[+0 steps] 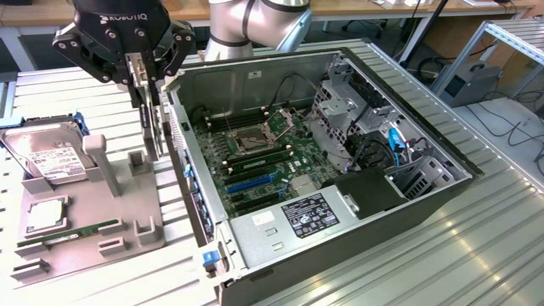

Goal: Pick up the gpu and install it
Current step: 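Pick up the gpu and move the gpu toward the slot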

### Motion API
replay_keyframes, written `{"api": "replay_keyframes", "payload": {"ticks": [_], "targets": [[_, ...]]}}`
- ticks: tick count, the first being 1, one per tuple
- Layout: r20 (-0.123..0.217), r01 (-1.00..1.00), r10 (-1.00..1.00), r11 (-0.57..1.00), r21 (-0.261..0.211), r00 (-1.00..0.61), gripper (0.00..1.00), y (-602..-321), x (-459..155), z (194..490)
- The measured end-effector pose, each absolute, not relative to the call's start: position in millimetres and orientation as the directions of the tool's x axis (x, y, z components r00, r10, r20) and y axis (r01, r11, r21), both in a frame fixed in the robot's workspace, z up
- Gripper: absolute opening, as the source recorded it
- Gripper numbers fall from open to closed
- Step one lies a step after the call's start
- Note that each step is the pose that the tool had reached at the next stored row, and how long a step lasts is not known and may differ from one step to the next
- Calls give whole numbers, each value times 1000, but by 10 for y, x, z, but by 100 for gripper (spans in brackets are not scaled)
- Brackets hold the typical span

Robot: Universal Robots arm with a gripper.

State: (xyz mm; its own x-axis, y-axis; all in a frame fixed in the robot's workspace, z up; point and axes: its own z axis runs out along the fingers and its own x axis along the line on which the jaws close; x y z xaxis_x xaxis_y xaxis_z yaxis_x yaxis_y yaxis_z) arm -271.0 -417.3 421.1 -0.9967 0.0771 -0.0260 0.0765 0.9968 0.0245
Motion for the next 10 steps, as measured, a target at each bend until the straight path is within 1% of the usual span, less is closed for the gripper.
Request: {"api": "replay_keyframes", "payload": {"ticks": [10], "targets": [[-26, 76, 77, 997, 24, -997, 27, -4173, -2636, 4211]]}}
